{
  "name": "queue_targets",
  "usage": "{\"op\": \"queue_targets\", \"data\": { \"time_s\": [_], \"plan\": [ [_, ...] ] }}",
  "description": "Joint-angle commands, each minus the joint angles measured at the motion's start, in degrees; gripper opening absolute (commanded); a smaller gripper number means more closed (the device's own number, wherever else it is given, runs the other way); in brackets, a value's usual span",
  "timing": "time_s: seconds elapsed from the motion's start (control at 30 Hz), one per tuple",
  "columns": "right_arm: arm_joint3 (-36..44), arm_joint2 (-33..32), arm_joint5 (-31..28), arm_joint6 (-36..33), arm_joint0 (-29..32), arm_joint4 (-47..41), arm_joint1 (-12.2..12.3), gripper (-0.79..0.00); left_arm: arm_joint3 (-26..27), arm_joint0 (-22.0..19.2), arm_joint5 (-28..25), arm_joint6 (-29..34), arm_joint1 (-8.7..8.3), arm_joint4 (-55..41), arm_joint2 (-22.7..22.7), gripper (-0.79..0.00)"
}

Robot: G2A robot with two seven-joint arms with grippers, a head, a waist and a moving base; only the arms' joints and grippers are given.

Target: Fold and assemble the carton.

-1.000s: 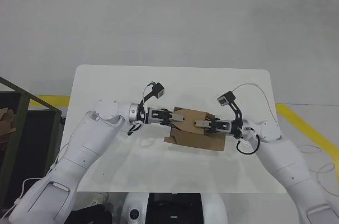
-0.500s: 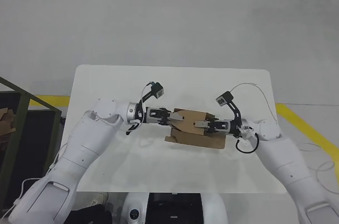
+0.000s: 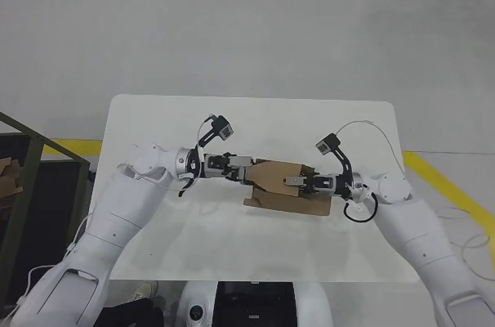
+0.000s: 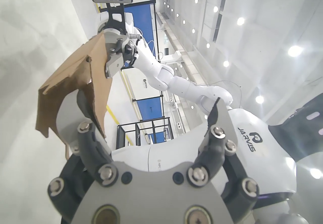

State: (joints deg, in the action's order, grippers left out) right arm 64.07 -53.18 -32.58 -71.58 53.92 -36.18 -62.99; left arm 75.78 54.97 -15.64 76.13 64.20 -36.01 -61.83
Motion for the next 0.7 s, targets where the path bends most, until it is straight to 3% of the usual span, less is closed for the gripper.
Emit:
{"op": "queue_targets", "data": {
  "time_s": [0.0, 0.2, 0.67],
  "plan": [
    [0.1, 0.1, 0.1, 0.3, -0.1, 0.4, -0.1, -0.785, 1.0, -0.3, 0.3, 0.6, 0.01, -1.2, -0.3, 0.000],
    [1.0, 0.6, 0.0, 1.0, 0.0, 0.8, -0.6, -0.785, 2.4, -1.5, 1.4, 0.7, 0.16, -2.5, -0.4, 0.000],
    [4.3, 1.4, 0.1, 2.5, 0.5, 2.1, -1.5, -0.785, 1.0, -5.7, 0.2, 0.6, 2.03, 1.0, 6.0, 0.000]
  ]
}}
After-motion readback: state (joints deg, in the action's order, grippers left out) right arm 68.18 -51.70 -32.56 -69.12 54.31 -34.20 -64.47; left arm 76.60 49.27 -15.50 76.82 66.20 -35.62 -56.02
